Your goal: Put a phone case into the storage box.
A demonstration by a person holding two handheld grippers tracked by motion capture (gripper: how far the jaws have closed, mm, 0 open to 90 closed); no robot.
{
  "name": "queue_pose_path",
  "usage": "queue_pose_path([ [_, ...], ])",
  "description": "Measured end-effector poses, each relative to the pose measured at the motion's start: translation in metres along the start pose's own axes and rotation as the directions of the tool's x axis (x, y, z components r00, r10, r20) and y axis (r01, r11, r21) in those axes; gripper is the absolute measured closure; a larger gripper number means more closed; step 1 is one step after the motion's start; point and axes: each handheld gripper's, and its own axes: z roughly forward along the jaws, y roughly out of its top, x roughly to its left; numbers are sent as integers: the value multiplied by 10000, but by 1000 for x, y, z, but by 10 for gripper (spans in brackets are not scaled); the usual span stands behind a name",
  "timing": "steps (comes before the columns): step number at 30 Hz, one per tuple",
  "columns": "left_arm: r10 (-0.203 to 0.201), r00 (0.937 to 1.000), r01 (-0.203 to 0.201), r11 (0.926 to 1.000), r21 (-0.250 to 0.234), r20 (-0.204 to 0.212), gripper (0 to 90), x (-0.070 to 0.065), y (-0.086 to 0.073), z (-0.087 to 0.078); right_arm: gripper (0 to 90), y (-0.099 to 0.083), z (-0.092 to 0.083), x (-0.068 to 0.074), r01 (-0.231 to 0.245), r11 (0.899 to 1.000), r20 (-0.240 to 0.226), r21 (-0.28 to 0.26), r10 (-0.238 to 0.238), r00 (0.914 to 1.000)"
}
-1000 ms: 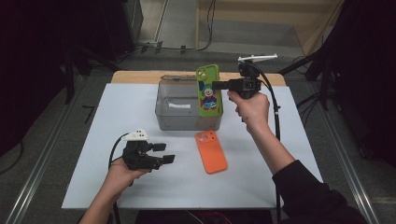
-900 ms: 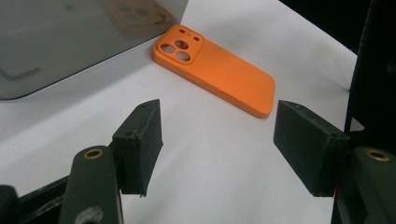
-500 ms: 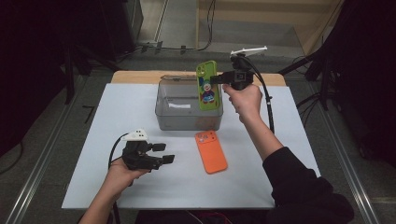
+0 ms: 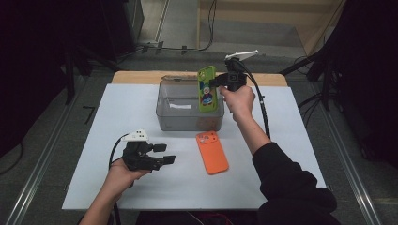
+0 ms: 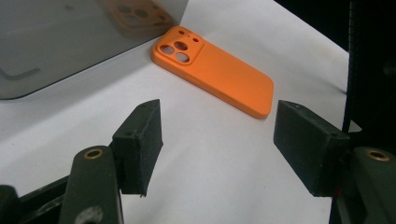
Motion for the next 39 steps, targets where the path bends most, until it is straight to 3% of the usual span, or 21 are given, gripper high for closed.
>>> queue_pose_path([
  [14, -22, 10000, 23, 10000, -60, 56, 332, 0, 0, 0, 756, 0, 26, -7, -348, 9965, 711, 761, 293, 9970],
  [24, -25, 10000, 26, 10000, -71, 69, 332, 1, 0, -1, 756, -3, 41, -6, -396, 9903, 1256, 1334, 227, 9918],
  [29, -44, 10000, 45, 10000, -69, 59, 332, 1, 0, -1, 756, -7, 46, -6, -419, 9895, 1429, 1386, 218, 9895],
  [39, -63, 10000, 64, 10000, -70, 77, 332, 1, 0, -1, 755, -12, 55, -10, -979, 9853, 1682, 1403, 737, 9830],
])
